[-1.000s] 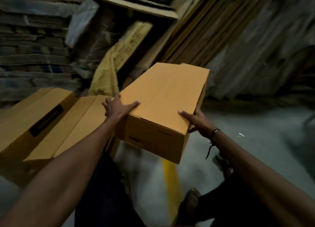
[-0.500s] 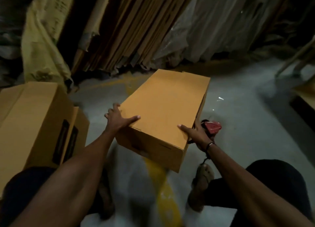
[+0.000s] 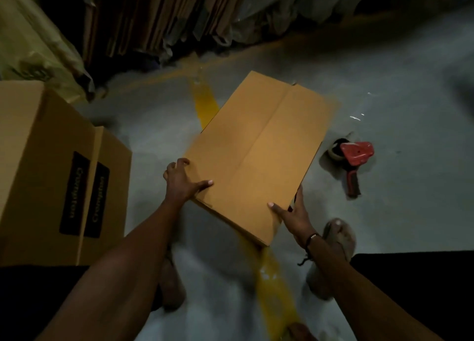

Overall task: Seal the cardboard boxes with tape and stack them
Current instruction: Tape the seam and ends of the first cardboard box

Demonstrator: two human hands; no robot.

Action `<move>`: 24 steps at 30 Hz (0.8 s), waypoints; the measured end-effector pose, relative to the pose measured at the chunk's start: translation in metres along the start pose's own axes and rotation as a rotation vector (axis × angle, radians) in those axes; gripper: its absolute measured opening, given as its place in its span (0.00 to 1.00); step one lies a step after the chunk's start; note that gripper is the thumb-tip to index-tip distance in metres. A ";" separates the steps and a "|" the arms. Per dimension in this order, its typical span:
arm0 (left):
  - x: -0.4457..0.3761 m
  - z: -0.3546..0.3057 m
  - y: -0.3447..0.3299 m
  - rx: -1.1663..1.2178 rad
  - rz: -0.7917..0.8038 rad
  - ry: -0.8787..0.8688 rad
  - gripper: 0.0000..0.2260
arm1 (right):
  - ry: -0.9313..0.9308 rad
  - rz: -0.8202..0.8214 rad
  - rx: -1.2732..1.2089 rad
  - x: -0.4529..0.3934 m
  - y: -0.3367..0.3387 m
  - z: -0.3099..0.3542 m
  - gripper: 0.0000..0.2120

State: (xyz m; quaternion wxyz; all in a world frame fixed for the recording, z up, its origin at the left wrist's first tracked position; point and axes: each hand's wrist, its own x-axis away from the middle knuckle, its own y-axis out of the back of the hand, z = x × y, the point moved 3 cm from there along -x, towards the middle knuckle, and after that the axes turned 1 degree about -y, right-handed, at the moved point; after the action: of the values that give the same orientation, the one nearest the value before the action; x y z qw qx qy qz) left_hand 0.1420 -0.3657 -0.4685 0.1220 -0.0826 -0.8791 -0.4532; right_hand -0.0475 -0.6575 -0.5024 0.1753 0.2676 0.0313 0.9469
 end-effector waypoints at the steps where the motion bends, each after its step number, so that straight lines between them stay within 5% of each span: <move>1: 0.000 0.004 -0.002 -0.008 -0.008 -0.013 0.45 | 0.000 -0.009 0.016 -0.003 0.001 0.000 0.56; 7: 0.061 -0.022 -0.049 0.147 -0.223 0.193 0.28 | -0.114 -0.104 0.052 -0.032 0.019 0.026 0.52; 14: 0.123 -0.065 -0.122 0.411 -0.062 0.281 0.53 | -0.250 -0.174 0.060 -0.080 0.053 0.043 0.51; 18: 0.114 -0.048 -0.105 0.327 -0.020 0.230 0.55 | -0.136 -0.250 0.172 -0.072 0.039 0.044 0.29; 24: 0.054 0.016 -0.050 0.231 0.102 0.104 0.58 | -0.009 -0.331 0.456 -0.055 0.013 0.061 0.28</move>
State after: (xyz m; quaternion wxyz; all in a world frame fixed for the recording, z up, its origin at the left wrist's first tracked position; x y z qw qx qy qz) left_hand 0.0753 -0.3796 -0.5006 0.1988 -0.0889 -0.9126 -0.3461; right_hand 0.0234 -0.6907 -0.4754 0.2630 0.2954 0.2860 0.8728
